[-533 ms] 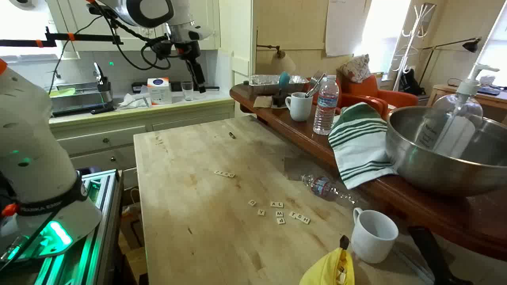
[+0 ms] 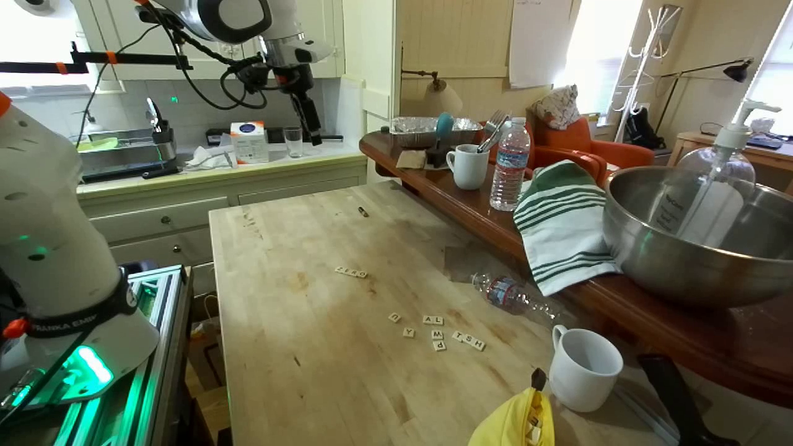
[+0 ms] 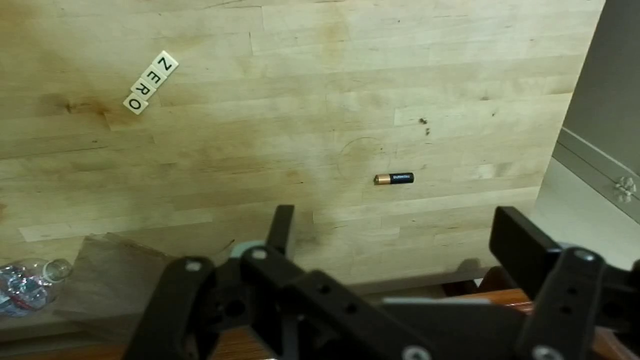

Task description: Create the word 'Zeros' using the tiles.

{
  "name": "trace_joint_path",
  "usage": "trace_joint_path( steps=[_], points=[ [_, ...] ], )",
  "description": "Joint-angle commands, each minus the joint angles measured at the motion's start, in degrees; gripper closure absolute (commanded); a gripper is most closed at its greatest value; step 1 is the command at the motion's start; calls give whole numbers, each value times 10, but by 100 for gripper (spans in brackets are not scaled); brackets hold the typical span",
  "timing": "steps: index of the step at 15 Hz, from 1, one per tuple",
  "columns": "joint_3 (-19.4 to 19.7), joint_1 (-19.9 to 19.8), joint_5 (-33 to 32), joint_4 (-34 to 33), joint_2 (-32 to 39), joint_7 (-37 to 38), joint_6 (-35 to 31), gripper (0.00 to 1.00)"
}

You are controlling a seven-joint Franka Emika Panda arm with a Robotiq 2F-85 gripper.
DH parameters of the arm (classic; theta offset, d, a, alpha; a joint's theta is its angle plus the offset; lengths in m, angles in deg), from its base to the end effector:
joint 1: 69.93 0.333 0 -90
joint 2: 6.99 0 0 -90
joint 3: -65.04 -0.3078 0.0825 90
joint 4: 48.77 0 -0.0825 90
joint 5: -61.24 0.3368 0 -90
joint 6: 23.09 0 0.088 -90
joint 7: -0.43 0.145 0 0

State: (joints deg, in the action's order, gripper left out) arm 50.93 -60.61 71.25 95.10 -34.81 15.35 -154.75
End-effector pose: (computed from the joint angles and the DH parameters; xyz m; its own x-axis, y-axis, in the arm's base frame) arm 0.3573 0.1669 0.4480 0.9705 0.0228 0.2399 0.0499 -0.9929 -0.1075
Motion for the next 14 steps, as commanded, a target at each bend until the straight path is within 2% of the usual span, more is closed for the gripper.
trace_joint_path(
  steps=[1,5,8,10,14],
  points=[
    [13,-20,-19,2,-4,17,-15,0],
    [80,-78,-31,9,-20,-2,-47,0],
    [146,-109,-25,6,-6,-60,-75,0],
    [193,-108,-7,6,2,-125,-84,0],
    [295,-53,81,-6,14,-317,-45,0]
  ],
)
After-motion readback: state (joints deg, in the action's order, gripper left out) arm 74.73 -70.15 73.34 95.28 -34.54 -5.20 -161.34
